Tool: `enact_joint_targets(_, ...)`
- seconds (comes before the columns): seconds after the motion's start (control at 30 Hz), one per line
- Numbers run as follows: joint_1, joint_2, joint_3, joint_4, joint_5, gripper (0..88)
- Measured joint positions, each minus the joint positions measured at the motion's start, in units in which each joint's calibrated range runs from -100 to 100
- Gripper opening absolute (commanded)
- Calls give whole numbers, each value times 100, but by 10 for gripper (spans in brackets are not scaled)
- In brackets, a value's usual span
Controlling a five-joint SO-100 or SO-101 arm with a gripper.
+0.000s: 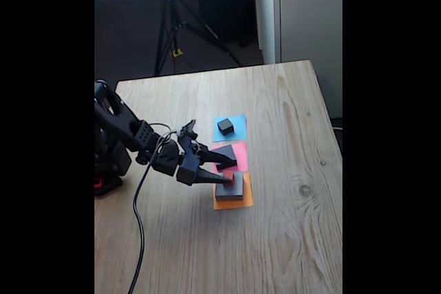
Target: Tower of hanoi
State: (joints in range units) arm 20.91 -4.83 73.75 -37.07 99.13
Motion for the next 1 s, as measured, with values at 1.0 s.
enact_joint_targets(1.0, -2065, -4327, -4867, 11433, -1233, 2)
